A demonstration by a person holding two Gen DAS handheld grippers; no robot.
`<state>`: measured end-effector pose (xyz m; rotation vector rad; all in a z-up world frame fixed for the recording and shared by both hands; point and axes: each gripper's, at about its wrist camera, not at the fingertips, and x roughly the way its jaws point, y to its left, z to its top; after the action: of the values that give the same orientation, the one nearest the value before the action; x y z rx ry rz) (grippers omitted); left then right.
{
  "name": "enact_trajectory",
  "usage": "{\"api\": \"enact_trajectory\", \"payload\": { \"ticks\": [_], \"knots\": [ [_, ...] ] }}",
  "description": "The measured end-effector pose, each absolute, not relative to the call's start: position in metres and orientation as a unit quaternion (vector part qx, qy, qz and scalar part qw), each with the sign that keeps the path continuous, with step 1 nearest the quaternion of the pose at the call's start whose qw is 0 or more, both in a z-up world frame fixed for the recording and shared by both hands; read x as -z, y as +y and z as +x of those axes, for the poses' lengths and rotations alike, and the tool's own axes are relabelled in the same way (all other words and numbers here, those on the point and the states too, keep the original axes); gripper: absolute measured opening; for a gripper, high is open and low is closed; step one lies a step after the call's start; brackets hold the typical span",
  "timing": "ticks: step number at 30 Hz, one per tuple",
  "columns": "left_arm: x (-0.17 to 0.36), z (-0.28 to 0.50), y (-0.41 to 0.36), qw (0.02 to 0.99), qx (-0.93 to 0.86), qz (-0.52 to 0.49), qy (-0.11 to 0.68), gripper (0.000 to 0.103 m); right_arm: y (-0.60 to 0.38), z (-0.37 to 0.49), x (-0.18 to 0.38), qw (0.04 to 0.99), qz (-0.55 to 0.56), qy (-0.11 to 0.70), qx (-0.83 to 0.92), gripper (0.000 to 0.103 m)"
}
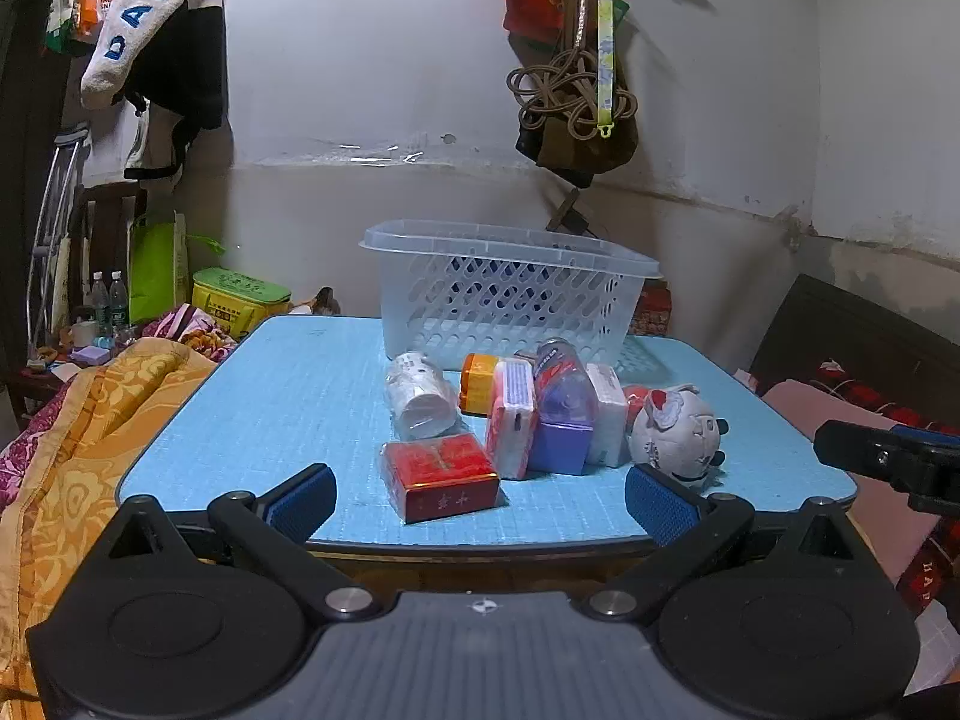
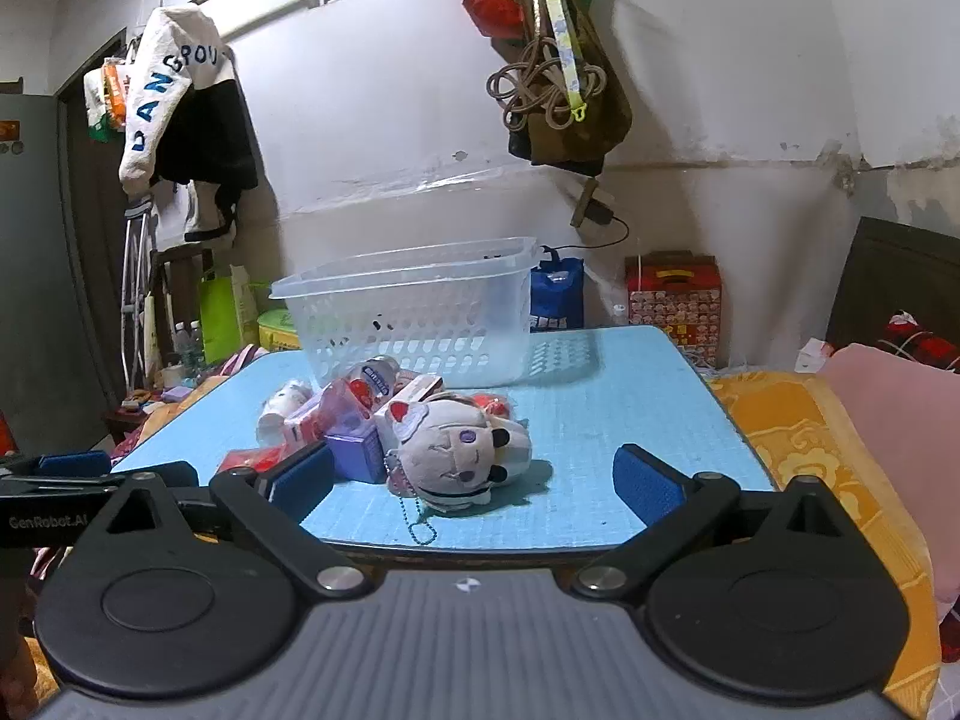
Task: Organize objects
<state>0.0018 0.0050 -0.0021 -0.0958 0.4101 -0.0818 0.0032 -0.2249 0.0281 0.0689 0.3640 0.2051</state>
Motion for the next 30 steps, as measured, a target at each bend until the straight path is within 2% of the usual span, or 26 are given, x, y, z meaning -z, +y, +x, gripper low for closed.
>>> {"api": "enact_trajectory", "payload": {
  "ticks": [30],
  "knots": [
    [0.0028,0.0007,0.0057,0.977,0.041,-0.048,0.203,0.103,-0.2241,-0.0016,-0.0288,0.977,0.033,0.183,-0.104,0.102]
  ]
}}
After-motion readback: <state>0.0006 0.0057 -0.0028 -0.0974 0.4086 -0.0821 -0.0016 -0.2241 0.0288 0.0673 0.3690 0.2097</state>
